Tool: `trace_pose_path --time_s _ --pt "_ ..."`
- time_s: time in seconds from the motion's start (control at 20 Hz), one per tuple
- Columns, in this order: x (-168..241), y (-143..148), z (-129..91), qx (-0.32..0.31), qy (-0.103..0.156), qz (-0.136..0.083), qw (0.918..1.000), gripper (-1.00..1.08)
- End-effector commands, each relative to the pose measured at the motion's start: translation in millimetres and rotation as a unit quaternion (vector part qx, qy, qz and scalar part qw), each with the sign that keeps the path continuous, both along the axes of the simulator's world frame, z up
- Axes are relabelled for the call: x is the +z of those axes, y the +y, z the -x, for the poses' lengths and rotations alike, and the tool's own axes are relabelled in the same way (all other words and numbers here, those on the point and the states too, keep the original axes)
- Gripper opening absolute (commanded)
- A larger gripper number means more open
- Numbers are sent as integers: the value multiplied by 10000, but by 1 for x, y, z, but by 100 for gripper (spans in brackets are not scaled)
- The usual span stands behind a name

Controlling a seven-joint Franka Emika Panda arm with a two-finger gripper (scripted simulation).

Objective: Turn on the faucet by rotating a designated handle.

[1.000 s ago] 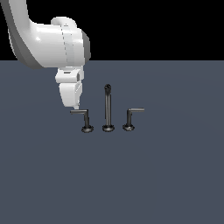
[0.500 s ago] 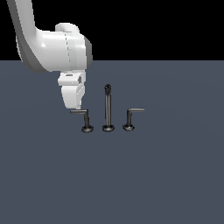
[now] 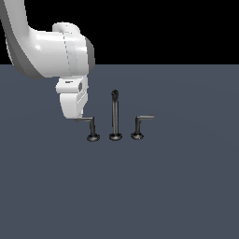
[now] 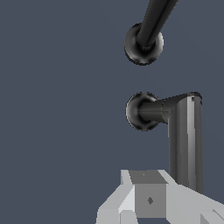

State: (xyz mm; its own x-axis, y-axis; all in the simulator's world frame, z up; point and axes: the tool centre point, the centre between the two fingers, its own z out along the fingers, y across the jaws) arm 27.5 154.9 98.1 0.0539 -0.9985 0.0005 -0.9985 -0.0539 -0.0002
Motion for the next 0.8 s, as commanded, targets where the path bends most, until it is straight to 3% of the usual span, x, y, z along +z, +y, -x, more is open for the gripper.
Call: trace_pose_path --time_s 0.0,0.15,0.25,0.75 --pt "0 4 9 0 1 -1 10000 -100" --pt "0 8 19 0 1 -1 10000 -100" --pt "0 1 10 -52 -49 -12 10000 -100" --pt "0 -5 42 -21 -19 -6 10000 -100"
